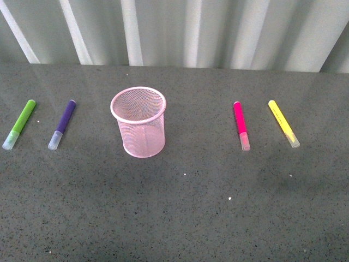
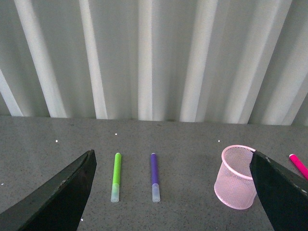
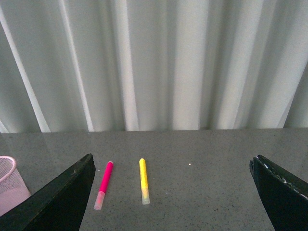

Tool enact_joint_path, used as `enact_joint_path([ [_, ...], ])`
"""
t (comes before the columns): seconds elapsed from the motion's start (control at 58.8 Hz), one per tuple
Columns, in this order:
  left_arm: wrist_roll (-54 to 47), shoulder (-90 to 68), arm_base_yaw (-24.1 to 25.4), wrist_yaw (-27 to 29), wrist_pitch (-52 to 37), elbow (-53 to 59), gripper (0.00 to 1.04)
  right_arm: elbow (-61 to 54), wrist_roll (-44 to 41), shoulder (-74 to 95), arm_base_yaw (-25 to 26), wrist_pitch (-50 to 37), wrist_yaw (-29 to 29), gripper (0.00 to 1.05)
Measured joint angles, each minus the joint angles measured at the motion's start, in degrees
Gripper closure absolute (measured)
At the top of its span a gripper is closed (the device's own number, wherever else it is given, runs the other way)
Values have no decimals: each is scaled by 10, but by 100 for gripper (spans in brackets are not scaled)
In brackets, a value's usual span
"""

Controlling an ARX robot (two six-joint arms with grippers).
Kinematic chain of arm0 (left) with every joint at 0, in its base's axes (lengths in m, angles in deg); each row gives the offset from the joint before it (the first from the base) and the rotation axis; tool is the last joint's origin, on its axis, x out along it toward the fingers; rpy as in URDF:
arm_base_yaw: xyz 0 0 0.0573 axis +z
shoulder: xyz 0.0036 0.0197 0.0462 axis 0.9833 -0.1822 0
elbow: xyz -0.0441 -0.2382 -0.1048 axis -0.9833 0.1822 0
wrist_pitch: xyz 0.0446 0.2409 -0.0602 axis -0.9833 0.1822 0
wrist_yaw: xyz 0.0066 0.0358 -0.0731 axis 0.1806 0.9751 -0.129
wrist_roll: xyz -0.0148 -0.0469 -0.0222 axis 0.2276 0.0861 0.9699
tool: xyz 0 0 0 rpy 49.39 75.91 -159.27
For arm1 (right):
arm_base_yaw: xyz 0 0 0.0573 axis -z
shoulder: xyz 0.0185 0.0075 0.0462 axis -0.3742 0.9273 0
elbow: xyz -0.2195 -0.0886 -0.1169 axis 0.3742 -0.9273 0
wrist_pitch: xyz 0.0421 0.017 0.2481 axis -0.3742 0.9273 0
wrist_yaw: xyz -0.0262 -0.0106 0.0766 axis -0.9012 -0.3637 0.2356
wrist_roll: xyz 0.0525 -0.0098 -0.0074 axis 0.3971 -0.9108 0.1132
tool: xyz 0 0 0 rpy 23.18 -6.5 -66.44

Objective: Insert purple and pink pens into pink cup

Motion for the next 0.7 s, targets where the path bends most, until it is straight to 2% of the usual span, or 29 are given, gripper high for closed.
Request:
enact_joint_path([
  [0.697,0,0,0,0,0,0,7,0,0,0,0,0,0,7],
])
